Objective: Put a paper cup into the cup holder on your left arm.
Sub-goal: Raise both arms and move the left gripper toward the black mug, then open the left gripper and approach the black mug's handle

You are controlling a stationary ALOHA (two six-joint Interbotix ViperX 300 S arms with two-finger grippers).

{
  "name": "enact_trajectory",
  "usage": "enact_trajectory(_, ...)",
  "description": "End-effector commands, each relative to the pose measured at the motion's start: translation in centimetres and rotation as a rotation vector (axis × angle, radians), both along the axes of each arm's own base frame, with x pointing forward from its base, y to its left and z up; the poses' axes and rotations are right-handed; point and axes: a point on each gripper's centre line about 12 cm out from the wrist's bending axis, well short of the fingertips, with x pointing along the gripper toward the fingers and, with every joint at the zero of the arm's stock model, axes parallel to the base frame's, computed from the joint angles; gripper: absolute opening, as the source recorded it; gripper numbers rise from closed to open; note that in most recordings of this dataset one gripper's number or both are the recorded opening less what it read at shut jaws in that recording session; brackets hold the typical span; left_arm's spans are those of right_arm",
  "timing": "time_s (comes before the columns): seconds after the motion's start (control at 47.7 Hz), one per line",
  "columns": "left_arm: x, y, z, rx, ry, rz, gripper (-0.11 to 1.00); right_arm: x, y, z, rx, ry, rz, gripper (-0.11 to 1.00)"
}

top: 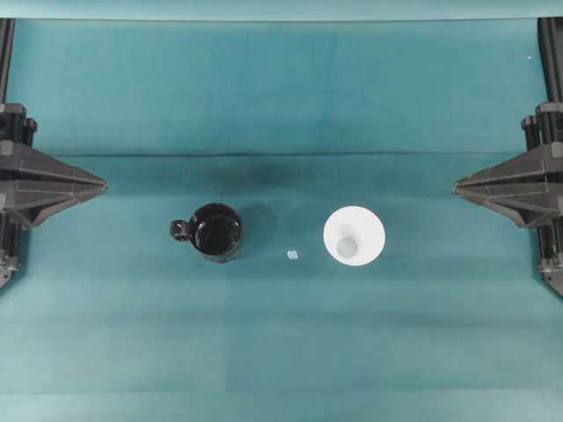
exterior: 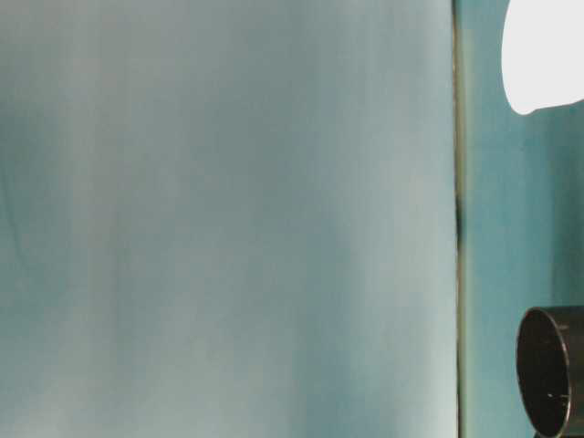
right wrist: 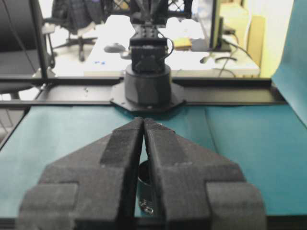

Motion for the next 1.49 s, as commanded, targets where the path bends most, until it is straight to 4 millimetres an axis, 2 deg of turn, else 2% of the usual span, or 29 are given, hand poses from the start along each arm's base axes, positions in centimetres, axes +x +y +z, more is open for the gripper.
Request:
enact_trajectory(0.0, 0.6, -0.7, 0.4, -0.012, 0.026, -0.035, 0.16, 0.3, 0.0, 0.3, 0.011, -0.003, 0.0, 0.16)
enact_trajectory(0.063, 0.9, -0.7, 0.4, -0.028, 0.073, -0.034, 0.1, 0.5, 0.0, 0.1, 0.046, 0.035, -0.001, 0.17)
enact_trajectory(0.126, 1.1, -0.7, 0.2, -0.031, 0.109, -0.033, 0.03, 0.8, 0.0, -0.2, 0.086, 0.09, -0.001, 0.08)
enact_trajectory(0.231, 1.3, -0.7, -0.1, -0.033, 0.154, -0.032, 0.03, 1.0, 0.2, -0.9, 0.138, 0.196, 0.005, 0.01)
enact_trajectory(0.378, 1.8, -0.7, -1.3, -0.037, 0.231, -0.031, 0.03, 1.0, 0.2, -1.9, 0.182, 0.316, -0.002, -0.01)
enact_trajectory(0.692, 4.9, -0.8, -7.4, -0.069, 0.605, -0.014, 0.03, 0.9, 0.3, -3.5, 0.207, 0.452, -0.014, -0.01)
enact_trajectory(0.902, 6.3, -0.8, -10.1, -0.121, 0.79, 0.014, 0.03, 1.3, 0.3, -5.3, 0.228, 0.566, -0.028, -0.01)
enact_trajectory(1.469, 5.8, -0.7, -10.9, -0.125, 0.871, 0.026, 0.04, 2.0, 0.3, -7.3, 0.238, 0.681, -0.043, -0.01)
